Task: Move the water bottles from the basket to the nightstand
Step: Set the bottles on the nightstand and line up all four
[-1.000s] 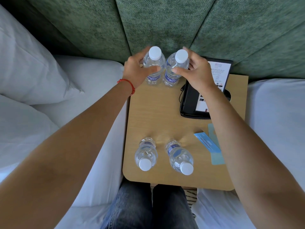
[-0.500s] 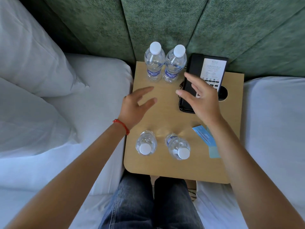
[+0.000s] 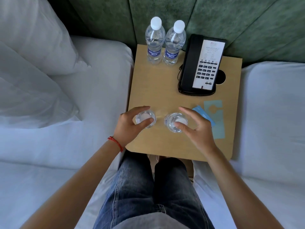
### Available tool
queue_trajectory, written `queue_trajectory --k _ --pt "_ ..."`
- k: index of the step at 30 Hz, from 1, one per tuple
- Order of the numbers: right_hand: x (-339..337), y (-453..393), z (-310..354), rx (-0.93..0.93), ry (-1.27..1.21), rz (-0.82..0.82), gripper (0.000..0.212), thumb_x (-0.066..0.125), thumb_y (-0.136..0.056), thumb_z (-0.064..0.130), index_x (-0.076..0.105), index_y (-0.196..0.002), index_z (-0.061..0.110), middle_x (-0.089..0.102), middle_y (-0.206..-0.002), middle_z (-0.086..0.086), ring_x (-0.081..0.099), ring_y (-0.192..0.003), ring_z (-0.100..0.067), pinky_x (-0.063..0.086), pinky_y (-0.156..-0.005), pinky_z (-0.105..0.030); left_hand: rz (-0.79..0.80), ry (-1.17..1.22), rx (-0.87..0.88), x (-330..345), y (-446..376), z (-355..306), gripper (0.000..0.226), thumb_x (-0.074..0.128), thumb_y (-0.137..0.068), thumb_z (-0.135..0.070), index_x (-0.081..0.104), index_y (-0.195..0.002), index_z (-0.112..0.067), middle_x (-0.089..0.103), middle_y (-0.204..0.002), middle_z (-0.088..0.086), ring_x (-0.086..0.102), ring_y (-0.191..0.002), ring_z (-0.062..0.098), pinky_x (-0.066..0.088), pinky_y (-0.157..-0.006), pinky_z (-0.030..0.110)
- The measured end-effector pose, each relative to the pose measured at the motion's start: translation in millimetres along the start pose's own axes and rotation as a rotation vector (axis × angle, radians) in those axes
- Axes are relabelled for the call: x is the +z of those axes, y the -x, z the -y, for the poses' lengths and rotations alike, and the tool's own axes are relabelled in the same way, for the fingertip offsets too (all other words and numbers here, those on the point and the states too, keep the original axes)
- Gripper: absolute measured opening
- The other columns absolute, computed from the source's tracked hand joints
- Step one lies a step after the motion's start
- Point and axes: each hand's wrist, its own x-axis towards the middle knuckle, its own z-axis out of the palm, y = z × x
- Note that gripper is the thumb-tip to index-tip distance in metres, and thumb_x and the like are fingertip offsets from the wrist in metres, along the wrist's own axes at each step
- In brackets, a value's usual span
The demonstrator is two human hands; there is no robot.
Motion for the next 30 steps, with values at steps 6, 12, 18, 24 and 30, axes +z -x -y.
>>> queue_trajectory --k 6,12,18,24,30 --pt "11.5 12.8 -18.7 -0.064 0.065 -0.088 0.047 0.077 -0.072 0.017 0.062 -0.116 0.004 0.059 -0.126 -0.004 0.052 -0.118 -0.005 0.036 -0.101 -0.01 -0.035 -0.038 0.058 0.4 13.7 11.5 0.049 0.076 -0.071 -0.008 0.059 -0.118 -0.009 0.057 -0.119 -0.006 0.054 -0.114 0.01 0.039 -0.101 0.016" --pt "11.6 5.6 -22.5 -0.113 0.083 -0.146 0.043 0.078 -0.07 0.013 0.065 -0.11 0.003 0.06 -0.12 -0.002 0.054 -0.112 -0.001 0.038 -0.098 -0.009 -0.098 -0.061 0.124 5.1 8.5 13.5 0.047 0.078 -0.068 -0.008 0.063 -0.113 -0.007 0.058 -0.115 -0.005 0.058 -0.111 0.015 0.041 -0.099 0.017" --pt "11.1 -0.1 -17.5 -0.118 0.077 -0.171 0.041 0.078 -0.071 0.015 0.066 -0.109 0.004 0.065 -0.116 -0.005 0.061 -0.11 -0.011 0.043 -0.098 -0.018 -0.156 -0.104 0.162 7.3 3.3 14.8 0.045 0.079 -0.067 -0.009 0.065 -0.108 -0.003 0.065 -0.114 0.011 0.061 -0.1 0.009 0.04 -0.089 0.003" --pt "11.4 -22.8 -3.6 -0.092 0.072 -0.214 0.042 0.078 -0.071 0.015 0.067 -0.109 0.001 0.07 -0.108 -0.009 0.064 -0.102 -0.017 0.047 -0.093 -0.022 -0.23 -0.118 0.113 0.4 -20.7 7.1 0.038 0.079 -0.068 -0.014 0.069 -0.104 -0.005 0.071 -0.102 0.013 0.068 -0.082 0.026 0.051 -0.075 0.017" --pt "10.7 -60.2 12.1 -0.116 0.037 -0.272 0.041 0.08 -0.069 0.017 0.068 -0.106 0.003 0.071 -0.104 -0.009 0.063 -0.095 -0.01 0.048 -0.089 -0.018 -0.238 -0.04 0.096 -12.9 -54.4 -4.9 0.035 0.077 -0.07 -0.017 0.069 -0.103 -0.008 0.071 -0.103 0.009 0.065 -0.092 0.015 0.051 -0.087 0.029"
